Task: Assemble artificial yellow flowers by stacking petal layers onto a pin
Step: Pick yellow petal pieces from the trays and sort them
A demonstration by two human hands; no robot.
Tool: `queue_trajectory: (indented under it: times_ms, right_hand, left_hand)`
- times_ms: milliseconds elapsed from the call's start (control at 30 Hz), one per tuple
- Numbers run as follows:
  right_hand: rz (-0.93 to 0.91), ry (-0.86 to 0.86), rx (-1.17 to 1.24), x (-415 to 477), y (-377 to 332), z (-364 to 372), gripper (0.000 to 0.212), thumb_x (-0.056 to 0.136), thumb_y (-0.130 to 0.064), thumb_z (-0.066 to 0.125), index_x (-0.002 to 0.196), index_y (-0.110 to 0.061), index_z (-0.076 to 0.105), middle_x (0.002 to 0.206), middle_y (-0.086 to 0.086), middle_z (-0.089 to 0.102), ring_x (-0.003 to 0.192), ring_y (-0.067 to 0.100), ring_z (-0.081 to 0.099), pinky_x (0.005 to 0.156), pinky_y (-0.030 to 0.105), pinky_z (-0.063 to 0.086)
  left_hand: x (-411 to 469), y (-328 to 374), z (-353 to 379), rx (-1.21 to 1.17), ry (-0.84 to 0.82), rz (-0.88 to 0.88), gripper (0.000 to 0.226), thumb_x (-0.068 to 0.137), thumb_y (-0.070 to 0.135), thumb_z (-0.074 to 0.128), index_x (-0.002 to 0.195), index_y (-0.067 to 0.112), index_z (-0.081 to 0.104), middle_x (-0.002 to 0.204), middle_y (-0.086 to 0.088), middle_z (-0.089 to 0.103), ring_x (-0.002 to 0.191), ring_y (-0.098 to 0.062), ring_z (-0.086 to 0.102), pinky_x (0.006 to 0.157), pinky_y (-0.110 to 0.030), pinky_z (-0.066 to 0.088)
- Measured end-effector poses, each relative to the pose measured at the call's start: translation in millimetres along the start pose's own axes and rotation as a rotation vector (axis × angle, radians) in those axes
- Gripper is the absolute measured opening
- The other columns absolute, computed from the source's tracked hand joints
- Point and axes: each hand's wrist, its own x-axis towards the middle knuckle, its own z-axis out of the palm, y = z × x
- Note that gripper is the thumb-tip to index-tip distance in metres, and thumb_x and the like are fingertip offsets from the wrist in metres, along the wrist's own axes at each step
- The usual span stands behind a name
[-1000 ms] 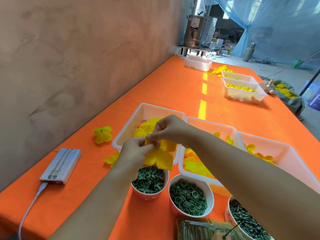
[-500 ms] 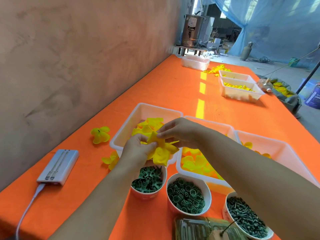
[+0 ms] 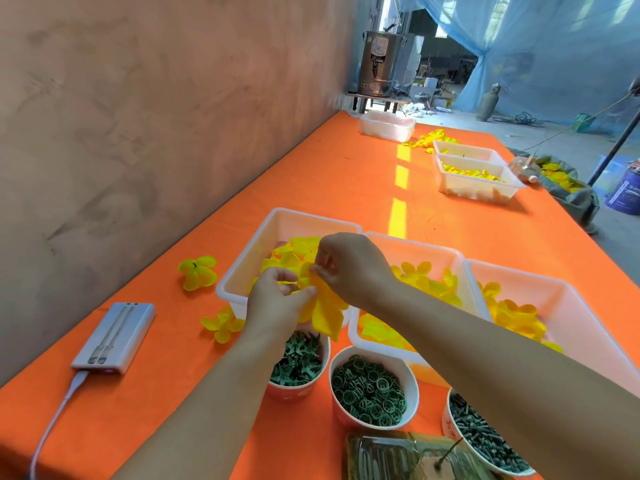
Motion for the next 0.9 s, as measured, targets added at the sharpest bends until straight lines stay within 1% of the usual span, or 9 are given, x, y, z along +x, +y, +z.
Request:
queue_trajectory:
  times_ms: [100, 233, 333, 400, 467, 600, 700, 800, 900]
  right_hand:
    - [-0.07, 0.025, -0.044, -1.9, 1.8, -2.2, 0.014, 0.094, -0.023, 0.062, 0.101, -0.017, 0.072, 0.1, 0.004, 0.067, 0.096, 0.028, 0.061, 0.075, 0.036, 0.048]
    - [-0.231, 0.143, -0.132, -13.2, 1.0, -4.0, 0.014, 0.092, -0.013, 0.063, 0.096, -0.013, 0.077, 0.097, 0.008, 0.069, 0.092, 0.034, 0.064, 0.068, 0.039, 0.051]
    - [-0.481, 0.41, -0.158, -23.6, 2.8, -0.1, 0.009, 0.077, 0.004, 0.076, 0.08, -0.005, 0.076, 0.083, 0.012, 0.071, 0.084, 0.033, 0.07, 0.056, 0.035, 0.054]
    - [-0.574, 0.497, -0.114, -25.4, 4.6, 1.9, 0.009, 0.079, 0.005, 0.076, 0.082, -0.004, 0.077, 0.082, 0.012, 0.072, 0.082, 0.033, 0.071, 0.059, 0.034, 0.055]
    - [-0.518, 0.411, 0.012, -26.1, 3.6, 2.3, 0.005, 0.086, 0.001, 0.071, 0.087, -0.002, 0.075, 0.083, 0.013, 0.072, 0.081, 0.034, 0.069, 0.064, 0.039, 0.056]
    - [-0.137, 0.086, 0.326, -24.7, -0.3, 5.4, 0.009, 0.097, -0.011, 0.059, 0.103, -0.005, 0.064, 0.091, 0.01, 0.07, 0.085, 0.029, 0.064, 0.075, 0.04, 0.05]
    - [-0.134, -0.031, 0.357, -21.9, -0.9, 0.4, 0.01, 0.097, -0.01, 0.06, 0.103, -0.005, 0.063, 0.094, 0.006, 0.069, 0.088, 0.022, 0.062, 0.078, 0.034, 0.046]
    - [-0.137, 0.008, 0.424, -25.7, -3.5, -1.8, 0.006, 0.098, -0.009, 0.057, 0.1, -0.005, 0.062, 0.089, 0.001, 0.065, 0.081, 0.015, 0.055, 0.072, 0.028, 0.039]
    - [-0.068, 0.196, 0.628, -26.7, -14.5, -4.7, 0.011, 0.097, -0.018, 0.051, 0.096, -0.009, 0.057, 0.082, 0.015, 0.064, 0.072, 0.023, 0.053, 0.068, 0.036, 0.04]
  left_hand:
    - [0.0, 3.9, -5.3, -0.305, -0.118, -0.254, 0.031, 0.092, 0.014, 0.07, 0.12, 0.012, 0.057, 0.115, -0.011, 0.061, 0.102, -0.027, 0.064, 0.053, -0.035, 0.058]
    - [-3.5, 4.4, -6.1, -0.595, -0.28, -0.483, 0.007, 0.095, 0.013, 0.061, 0.099, 0.01, 0.066, 0.076, -0.008, 0.074, 0.059, -0.018, 0.07, 0.05, -0.028, 0.058]
    - [-2.3, 3.6, -6.8, -0.721, -0.26, -0.632, 0.01, 0.095, 0.016, 0.06, 0.096, 0.008, 0.067, 0.079, -0.008, 0.072, 0.062, -0.015, 0.067, 0.051, -0.023, 0.056]
    - [-1.5, 2.0, -9.1, -0.747, -0.243, -0.688, 0.017, 0.098, 0.016, 0.057, 0.088, 0.004, 0.063, 0.073, -0.009, 0.067, 0.053, -0.015, 0.065, 0.047, -0.023, 0.056]
    - [-0.2, 0.4, -12.1, -0.741, -0.226, -0.692, 0.023, 0.1, 0.016, 0.054, 0.084, 0.0, 0.061, 0.062, -0.013, 0.067, 0.045, -0.018, 0.065, 0.043, -0.027, 0.056]
    - [-0.6, 3.6, -12.5, -0.664, -0.214, -0.626, 0.017, 0.099, 0.015, 0.054, 0.09, 0.003, 0.062, 0.063, -0.013, 0.072, 0.047, -0.02, 0.068, 0.039, -0.029, 0.055]
    - [2.6, 5.0, -15.6, -0.608, -0.232, -0.572, 0.011, 0.096, 0.016, 0.059, 0.092, 0.008, 0.065, 0.068, -0.009, 0.074, 0.051, -0.016, 0.07, 0.042, -0.025, 0.055]
    - [8.3, 5.1, -20.0, -0.615, -0.222, -0.584, 0.01, 0.096, 0.014, 0.06, 0.099, 0.006, 0.065, 0.072, -0.012, 0.074, 0.054, -0.02, 0.071, 0.044, -0.029, 0.057]
    - [13.5, -1.7, -25.7, -0.635, -0.156, -0.573, 0.011, 0.096, 0.001, 0.054, 0.097, 0.002, 0.065, 0.074, -0.014, 0.074, 0.058, -0.023, 0.072, 0.043, -0.036, 0.058]
